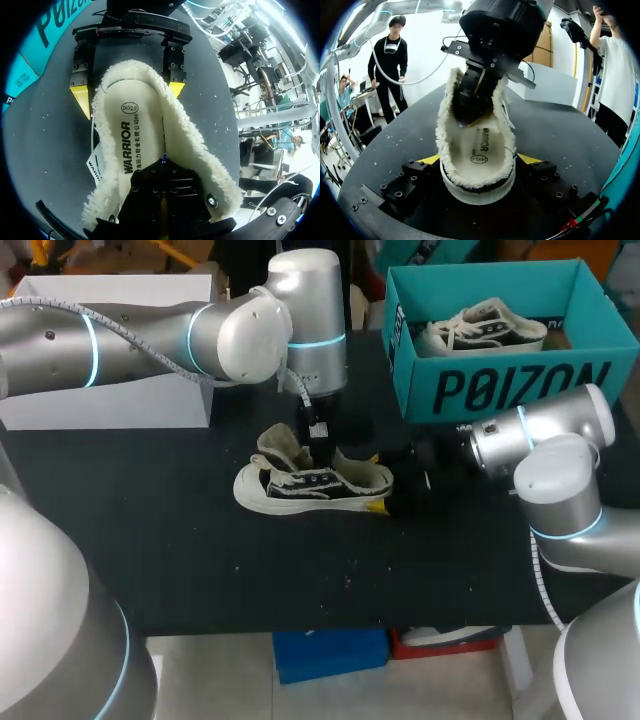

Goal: Take the shoe out of the shoebox, open the shoe tongue, remove and reinsert the insole, then place the shoe into the shoebox

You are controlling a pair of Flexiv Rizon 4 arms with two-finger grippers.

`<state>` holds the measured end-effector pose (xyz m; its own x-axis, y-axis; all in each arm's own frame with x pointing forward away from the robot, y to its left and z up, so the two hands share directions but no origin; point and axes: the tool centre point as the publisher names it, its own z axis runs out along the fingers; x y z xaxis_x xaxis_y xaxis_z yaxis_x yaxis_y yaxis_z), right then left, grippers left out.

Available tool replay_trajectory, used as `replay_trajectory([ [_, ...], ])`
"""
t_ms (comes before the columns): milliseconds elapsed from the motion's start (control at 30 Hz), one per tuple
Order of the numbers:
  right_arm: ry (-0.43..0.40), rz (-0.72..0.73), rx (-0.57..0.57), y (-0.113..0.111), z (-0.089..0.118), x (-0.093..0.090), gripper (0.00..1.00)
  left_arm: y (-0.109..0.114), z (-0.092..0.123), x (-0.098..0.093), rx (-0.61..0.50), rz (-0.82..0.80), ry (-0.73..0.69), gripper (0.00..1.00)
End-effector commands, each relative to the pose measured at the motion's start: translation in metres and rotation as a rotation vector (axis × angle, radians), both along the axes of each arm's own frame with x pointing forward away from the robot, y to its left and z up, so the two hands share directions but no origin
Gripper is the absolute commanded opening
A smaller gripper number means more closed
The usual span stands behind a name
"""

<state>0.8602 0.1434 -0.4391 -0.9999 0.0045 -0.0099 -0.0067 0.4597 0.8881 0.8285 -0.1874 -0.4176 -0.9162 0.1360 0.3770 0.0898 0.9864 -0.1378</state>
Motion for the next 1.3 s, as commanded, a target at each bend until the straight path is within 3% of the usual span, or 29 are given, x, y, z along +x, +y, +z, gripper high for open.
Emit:
replay_trajectory([
  [33,0.000,-0.004,0.000,0.001,-0.003,0.001,0.00,0.000,-0.007,-0.004,0.001,0.003,-0.012,0.01],
  [100,0.000,-0.004,0.000,0.001,-0.003,0.001,0.00,0.001,-0.008,-0.003,0.000,0.007,-0.015,0.43],
  [233,0.000,-0.004,0.000,0.001,-0.003,0.001,0.00,0.000,-0.009,-0.002,0.001,0.011,-0.039,0.53],
  [300,0.000,-0.004,0.000,0.001,-0.003,0.001,0.00,-0.001,-0.010,0.000,0.003,0.015,-0.047,0.69],
  [400,0.000,-0.004,0.000,0.001,-0.003,0.001,0.00,0.000,-0.015,0.002,0.045,0.005,-0.118,0.53],
  [667,0.000,-0.004,0.000,0.001,-0.003,0.001,0.00,0.009,-0.030,0.017,0.096,0.078,-0.234,0.48],
  [767,0.000,-0.004,0.000,0.001,-0.003,0.001,0.00,0.014,-0.033,0.027,0.102,0.103,-0.251,0.26],
  [833,0.000,-0.004,0.000,0.001,-0.003,0.001,0.00,0.016,-0.035,0.030,0.122,0.079,-0.307,0.40],
  [1300,0.000,-0.004,0.000,0.001,-0.003,0.001,0.00,0.023,-0.060,0.029,0.189,0.043,-0.612,0.43],
])
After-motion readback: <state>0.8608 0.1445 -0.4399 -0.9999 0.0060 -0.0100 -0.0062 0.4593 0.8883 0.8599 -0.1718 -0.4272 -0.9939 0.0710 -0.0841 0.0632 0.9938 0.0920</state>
